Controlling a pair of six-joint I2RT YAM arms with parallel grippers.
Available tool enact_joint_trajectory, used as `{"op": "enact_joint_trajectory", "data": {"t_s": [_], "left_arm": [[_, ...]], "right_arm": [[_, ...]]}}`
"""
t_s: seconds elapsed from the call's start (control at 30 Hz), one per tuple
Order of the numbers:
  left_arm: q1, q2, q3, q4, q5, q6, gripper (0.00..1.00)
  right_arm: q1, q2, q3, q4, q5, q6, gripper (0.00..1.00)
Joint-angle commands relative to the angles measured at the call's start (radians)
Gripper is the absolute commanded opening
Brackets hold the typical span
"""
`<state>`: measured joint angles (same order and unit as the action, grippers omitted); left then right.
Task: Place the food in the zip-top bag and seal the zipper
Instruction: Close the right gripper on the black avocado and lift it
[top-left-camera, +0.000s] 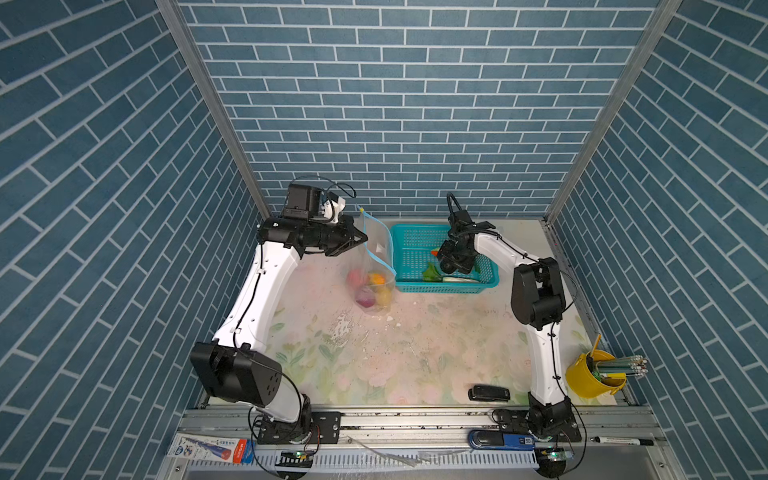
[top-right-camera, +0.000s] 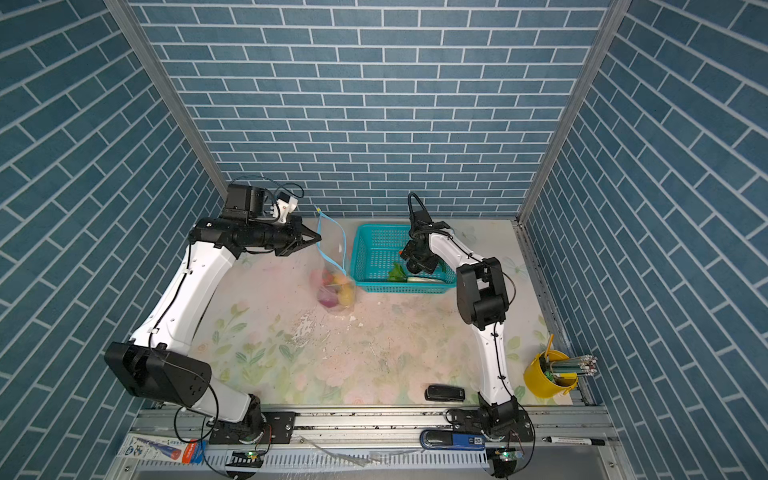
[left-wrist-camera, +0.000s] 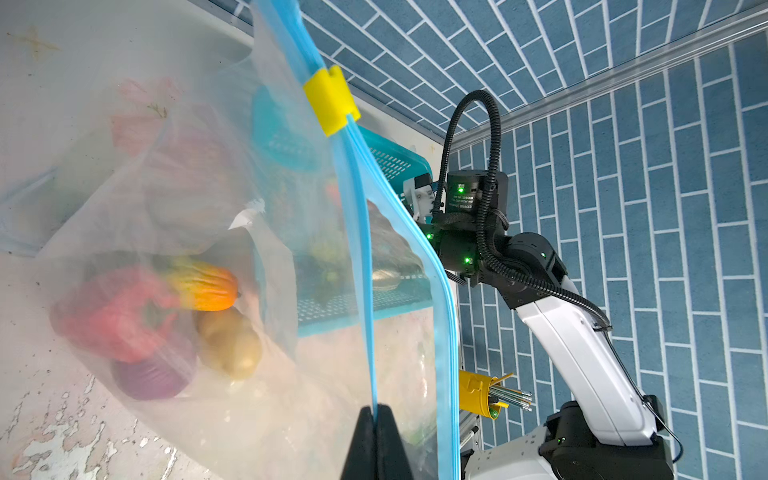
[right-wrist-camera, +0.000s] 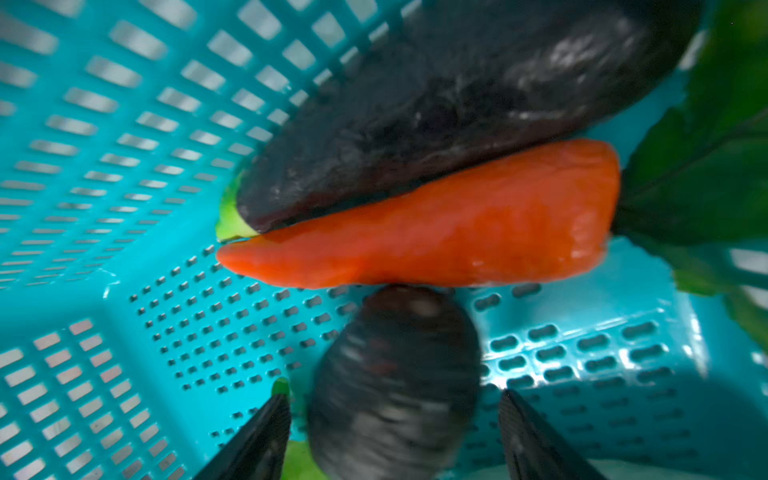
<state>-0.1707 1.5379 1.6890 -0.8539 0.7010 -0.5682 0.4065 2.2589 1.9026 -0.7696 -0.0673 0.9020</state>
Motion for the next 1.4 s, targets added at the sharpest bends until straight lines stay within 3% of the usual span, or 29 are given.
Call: {"op": "enact_joint_trajectory", "data": {"t_s": [0.0,0.8,1.37], "left_arm": [[-0.007,-0.016,-0.012,0.009,0.005,0.005,0.00],[-0.010,-0.022,-0.017,0.010,0.004,0.003,0.00],[-0.024,-0.013,-0.011,0.016,0.000,-0.007,0.00]], "right_arm": [[-0.009,0.020,0.051,-0.001,-0.014,0.054,0.79],[-0.023,-0.035,-0.036,0.095,-0.061,-0.009,0.53],[-0.010,-0.212,-0.064,0.077,-0.026,-0.122,0.48]]}}
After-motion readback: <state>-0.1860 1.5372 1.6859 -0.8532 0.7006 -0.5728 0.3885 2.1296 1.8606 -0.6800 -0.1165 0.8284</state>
